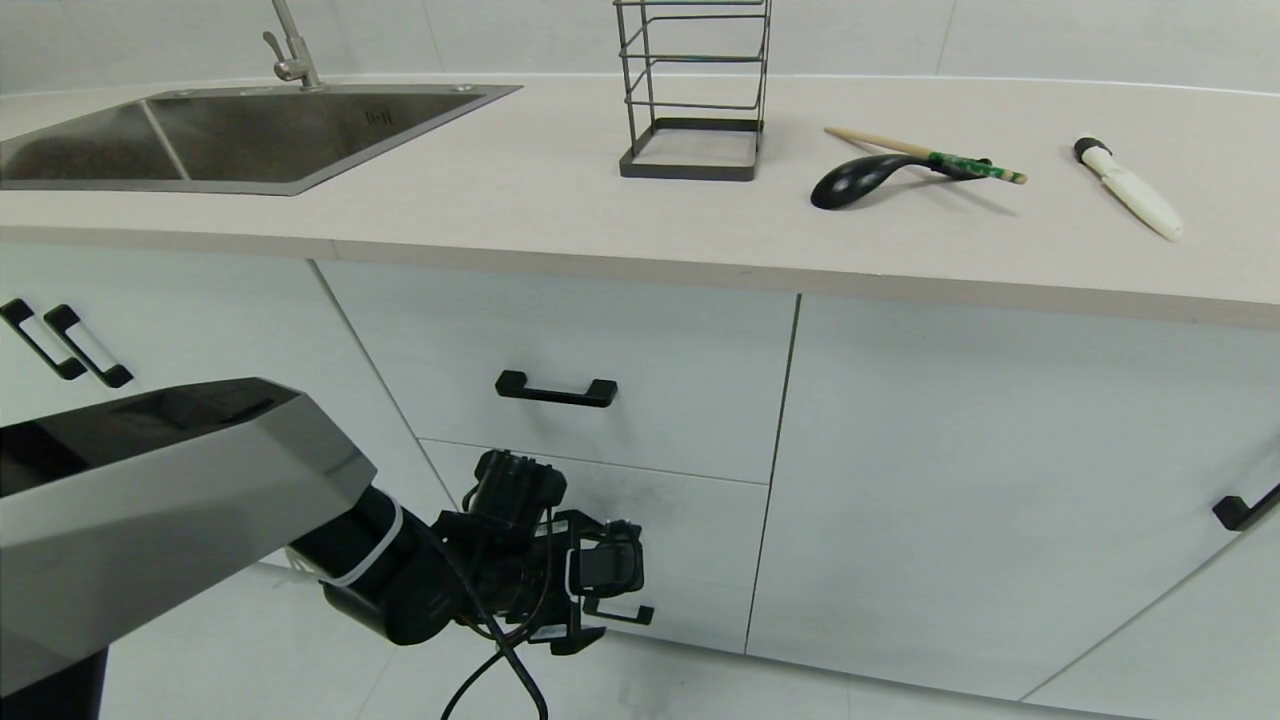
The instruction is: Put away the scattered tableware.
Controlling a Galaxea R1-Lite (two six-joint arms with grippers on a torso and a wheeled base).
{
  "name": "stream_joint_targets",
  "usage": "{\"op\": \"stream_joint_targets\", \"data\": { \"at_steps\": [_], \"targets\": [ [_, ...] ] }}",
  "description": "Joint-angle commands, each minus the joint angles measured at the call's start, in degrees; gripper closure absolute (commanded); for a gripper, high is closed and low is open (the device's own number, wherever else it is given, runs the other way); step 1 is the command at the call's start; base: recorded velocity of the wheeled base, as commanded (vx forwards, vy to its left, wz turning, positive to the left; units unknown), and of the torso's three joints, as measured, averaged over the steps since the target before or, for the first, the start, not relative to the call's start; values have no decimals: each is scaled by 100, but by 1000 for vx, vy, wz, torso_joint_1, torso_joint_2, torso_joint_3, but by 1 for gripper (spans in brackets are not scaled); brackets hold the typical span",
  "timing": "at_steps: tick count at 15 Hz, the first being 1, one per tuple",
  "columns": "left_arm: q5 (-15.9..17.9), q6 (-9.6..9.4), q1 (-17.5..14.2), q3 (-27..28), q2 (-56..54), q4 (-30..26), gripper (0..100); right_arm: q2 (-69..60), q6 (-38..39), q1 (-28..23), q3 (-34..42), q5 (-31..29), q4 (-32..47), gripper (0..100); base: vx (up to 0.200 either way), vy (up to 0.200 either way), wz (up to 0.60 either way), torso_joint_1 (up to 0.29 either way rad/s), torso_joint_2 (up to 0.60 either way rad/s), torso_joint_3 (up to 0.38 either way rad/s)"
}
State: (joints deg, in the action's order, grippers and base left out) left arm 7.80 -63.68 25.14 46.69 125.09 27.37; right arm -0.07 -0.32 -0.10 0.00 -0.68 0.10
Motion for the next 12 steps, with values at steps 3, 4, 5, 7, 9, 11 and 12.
{"op": "stream_joint_targets", "data": {
  "at_steps": [3, 4, 5, 7, 9, 11, 12],
  "targets": [
    [2, 14, 0, -46, -90, -74, 0, 7, -3, 1, 0, -2, -1, 100, 0, 0, 0, 0, 0, 0],
    [2, 14, 0, -46, -99, -82, 0, 7, 5, 1, 0, -2, -1, 100, 0, 0, 0, 0, 0, 0],
    [2, 14, 0, -46, -99, -82, 0, 7, -3, 1, 0, -2, -1, 100, 0, 0, 0, 0, 0, 0],
    [20, 14, 9, -90, -90, -82, 0, 7, -3, 1, 0, -2, -1, 100, 0, 0, 0, 0, 0, 0],
    [28, 14, 9, -125, -143, -82, 0, 7, 5, 1, 0, -2, -1, 100, 0, 0, 0, 0, 0, 0],
    [28, 23, 9, -248, -204, -82, 0, 7, -3, 1, 0, -2, -1, 100, 0, 0, 0, 0, 0, 0],
    [28, 23, 9, -301, -213, -82, 0, 7, -3, 1, 0, -2, -1, 100, 0, 0, 0, 0, 0, 0]
  ]
}}
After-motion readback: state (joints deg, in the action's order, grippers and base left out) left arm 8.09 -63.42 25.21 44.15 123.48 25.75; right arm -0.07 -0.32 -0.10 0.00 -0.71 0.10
